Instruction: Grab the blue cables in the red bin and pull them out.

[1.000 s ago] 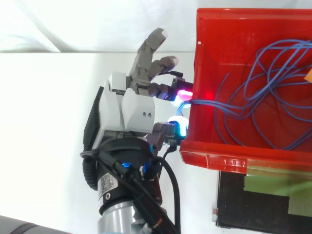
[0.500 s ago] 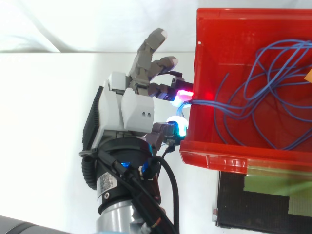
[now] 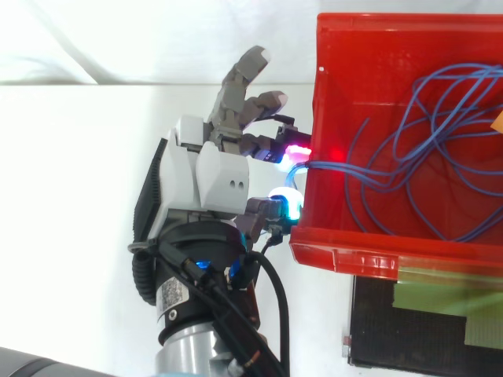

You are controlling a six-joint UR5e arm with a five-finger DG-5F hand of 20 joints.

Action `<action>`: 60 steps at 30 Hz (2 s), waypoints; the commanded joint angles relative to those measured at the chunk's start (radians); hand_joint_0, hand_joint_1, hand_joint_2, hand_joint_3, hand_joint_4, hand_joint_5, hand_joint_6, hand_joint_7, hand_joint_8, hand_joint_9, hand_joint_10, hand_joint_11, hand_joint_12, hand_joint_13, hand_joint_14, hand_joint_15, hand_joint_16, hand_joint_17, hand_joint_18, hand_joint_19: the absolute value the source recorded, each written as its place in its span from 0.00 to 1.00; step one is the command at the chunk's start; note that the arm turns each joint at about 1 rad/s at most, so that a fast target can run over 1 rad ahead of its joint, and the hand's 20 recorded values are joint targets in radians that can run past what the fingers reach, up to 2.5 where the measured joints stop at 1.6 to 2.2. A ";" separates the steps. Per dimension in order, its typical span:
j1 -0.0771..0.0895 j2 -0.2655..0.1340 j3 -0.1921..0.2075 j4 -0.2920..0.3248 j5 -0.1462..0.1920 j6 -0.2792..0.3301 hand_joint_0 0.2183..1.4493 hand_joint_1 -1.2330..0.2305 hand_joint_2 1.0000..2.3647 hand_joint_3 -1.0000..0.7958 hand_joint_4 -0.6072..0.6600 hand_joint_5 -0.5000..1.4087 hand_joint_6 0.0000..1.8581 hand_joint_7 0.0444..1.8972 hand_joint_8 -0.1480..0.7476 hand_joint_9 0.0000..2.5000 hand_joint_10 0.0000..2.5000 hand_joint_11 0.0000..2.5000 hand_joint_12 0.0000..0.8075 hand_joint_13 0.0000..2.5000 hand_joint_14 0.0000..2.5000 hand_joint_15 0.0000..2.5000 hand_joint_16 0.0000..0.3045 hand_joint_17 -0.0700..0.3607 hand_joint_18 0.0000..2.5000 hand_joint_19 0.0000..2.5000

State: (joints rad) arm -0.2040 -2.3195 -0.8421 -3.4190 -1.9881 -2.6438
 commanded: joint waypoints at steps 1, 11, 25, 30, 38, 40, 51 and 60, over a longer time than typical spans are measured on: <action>0.000 0.000 0.000 0.003 0.000 0.000 0.46 0.23 0.00 0.00 0.64 0.74 0.00 0.39 0.46 0.30 0.01 0.18 0.44 0.15 0.00 0.12 0.16 0.41 0.11 0.19; 0.000 0.000 -0.003 0.003 0.000 0.000 0.47 0.23 0.00 0.00 0.63 0.75 0.00 0.40 0.46 0.30 0.01 0.17 0.44 0.15 0.00 0.12 0.16 0.41 0.11 0.19; 0.002 0.000 -0.009 0.007 -0.002 0.000 0.47 0.23 0.00 0.00 0.64 0.76 0.01 0.41 0.47 0.30 0.01 0.17 0.44 0.15 0.00 0.12 0.16 0.41 0.11 0.19; 0.002 0.000 -0.009 0.009 0.000 0.000 0.47 0.23 0.00 0.00 0.63 0.76 0.01 0.41 0.46 0.30 0.01 0.18 0.44 0.15 0.00 0.12 0.16 0.41 0.11 0.19; 0.002 0.000 -0.009 0.009 0.000 0.000 0.48 0.23 0.00 0.00 0.64 0.77 0.03 0.41 0.47 0.31 0.01 0.18 0.44 0.15 0.00 0.12 0.16 0.41 0.11 0.19; 0.002 0.000 -0.009 0.009 0.000 0.000 0.48 0.23 0.00 0.00 0.62 0.77 0.05 0.40 0.47 0.31 0.01 0.18 0.44 0.16 0.01 0.12 0.16 0.41 0.11 0.19; 0.009 0.000 -0.009 0.004 0.000 0.000 0.50 0.25 0.00 0.00 0.62 0.77 0.16 0.36 0.47 0.32 0.01 0.18 0.43 0.16 0.00 0.12 0.15 0.41 0.12 0.19; 0.025 0.008 -0.009 -0.005 0.000 0.000 0.56 0.27 0.00 0.00 0.60 0.78 0.25 0.34 0.46 0.34 0.01 0.17 0.42 0.17 0.00 0.12 0.15 0.40 0.13 0.19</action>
State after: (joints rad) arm -0.1847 -2.3182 -0.8514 -3.4162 -1.9888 -2.6438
